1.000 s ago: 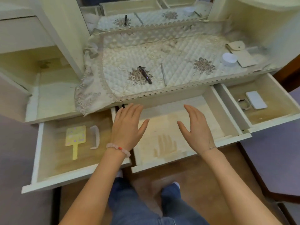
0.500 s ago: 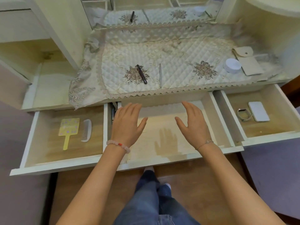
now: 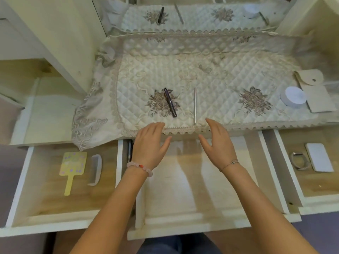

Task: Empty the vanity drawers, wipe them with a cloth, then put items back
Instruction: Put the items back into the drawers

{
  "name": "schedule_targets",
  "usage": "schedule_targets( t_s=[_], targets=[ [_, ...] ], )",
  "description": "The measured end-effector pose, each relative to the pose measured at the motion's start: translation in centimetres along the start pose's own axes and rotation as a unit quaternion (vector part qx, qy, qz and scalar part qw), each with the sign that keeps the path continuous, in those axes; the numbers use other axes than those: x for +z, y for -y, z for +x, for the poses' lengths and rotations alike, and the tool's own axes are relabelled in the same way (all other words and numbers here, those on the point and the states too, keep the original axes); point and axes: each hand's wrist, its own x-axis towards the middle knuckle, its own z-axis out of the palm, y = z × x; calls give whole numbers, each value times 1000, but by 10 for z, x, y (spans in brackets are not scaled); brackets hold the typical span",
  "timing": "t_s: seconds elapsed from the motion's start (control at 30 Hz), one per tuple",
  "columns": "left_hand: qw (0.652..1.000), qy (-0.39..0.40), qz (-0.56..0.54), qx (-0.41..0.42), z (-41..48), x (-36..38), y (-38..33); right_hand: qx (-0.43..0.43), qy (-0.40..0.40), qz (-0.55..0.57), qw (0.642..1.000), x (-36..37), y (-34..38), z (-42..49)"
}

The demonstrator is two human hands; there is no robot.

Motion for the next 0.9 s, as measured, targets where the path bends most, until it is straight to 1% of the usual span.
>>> schedule_targets(
  t_s=[0.07,0.13,0.23,0.33,0.4,0.53,0.7,0.8,0.9],
  targets=[
    [999,10,-38,-29,20,5,2,11,-1,21,1000,4,-2,19],
    [992,5,-102,-72,40,13,2,37,-3,67,997,8,-3,40],
    [961,-26,-212,-178,70,26,-2,100,-8,133,986,18,-4,75],
    [926,-34,-275,-256,95,40,-8,161,-9,161,974,30,-7,102],
    [917,-35,-275,-287,106,48,-12,196,-8,167,966,35,-10,113],
    [920,-36,-215,-325,121,57,-16,235,0,134,963,38,-14,129],
    [927,-32,-154,-341,129,60,-19,237,10,120,964,33,-18,134],
    [924,-46,-166,-341,128,59,-18,235,9,132,963,31,-20,132],
    [911,-64,-206,-351,124,58,-18,230,5,151,961,31,-21,129]
  ],
)
